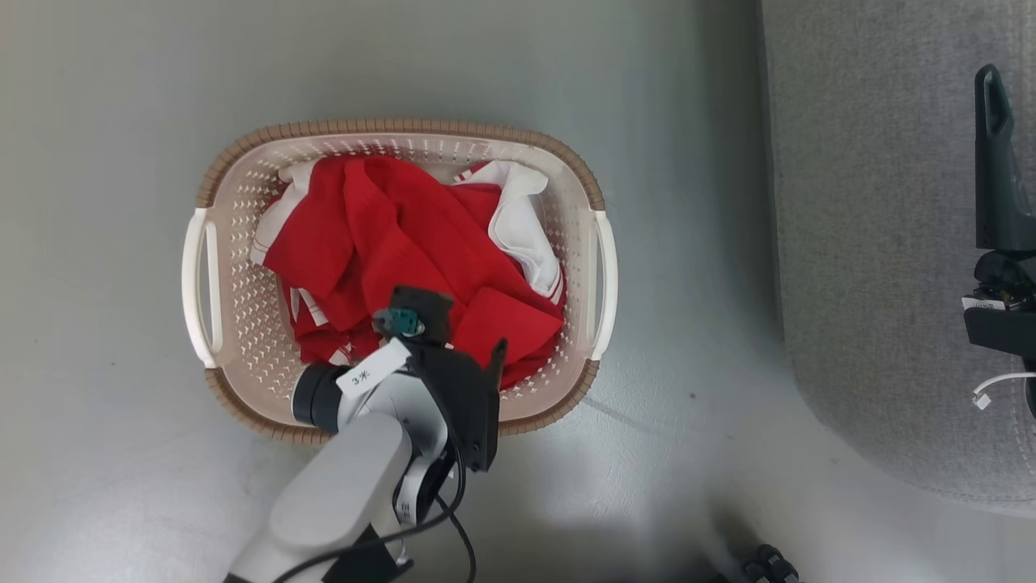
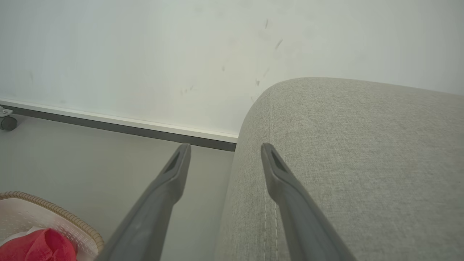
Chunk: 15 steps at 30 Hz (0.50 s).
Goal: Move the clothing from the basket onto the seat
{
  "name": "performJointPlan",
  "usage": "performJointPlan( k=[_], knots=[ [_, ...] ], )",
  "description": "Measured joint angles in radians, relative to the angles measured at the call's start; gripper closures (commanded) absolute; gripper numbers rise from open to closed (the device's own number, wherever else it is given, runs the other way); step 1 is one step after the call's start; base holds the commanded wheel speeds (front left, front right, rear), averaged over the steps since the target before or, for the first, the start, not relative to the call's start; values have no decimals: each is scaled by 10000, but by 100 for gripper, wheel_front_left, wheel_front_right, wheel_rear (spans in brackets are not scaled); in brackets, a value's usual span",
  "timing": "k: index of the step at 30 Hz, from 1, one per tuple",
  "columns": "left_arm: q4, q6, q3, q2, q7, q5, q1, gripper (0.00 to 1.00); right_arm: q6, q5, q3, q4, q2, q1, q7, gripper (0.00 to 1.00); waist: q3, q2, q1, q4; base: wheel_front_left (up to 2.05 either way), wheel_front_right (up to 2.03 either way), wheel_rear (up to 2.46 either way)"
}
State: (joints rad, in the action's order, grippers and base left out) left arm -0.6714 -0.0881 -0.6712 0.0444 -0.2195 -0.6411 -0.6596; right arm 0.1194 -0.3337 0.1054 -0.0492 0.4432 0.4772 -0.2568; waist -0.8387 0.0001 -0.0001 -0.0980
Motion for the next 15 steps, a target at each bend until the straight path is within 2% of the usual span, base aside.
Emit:
performJointPlan(
  k=[15],
  knots=[
    [-982,-86,-414,4,-44,-299,-773,0,40,88,-15,-134,138,3,0,0,-400,-1,0,41,0,0,0]
  ],
)
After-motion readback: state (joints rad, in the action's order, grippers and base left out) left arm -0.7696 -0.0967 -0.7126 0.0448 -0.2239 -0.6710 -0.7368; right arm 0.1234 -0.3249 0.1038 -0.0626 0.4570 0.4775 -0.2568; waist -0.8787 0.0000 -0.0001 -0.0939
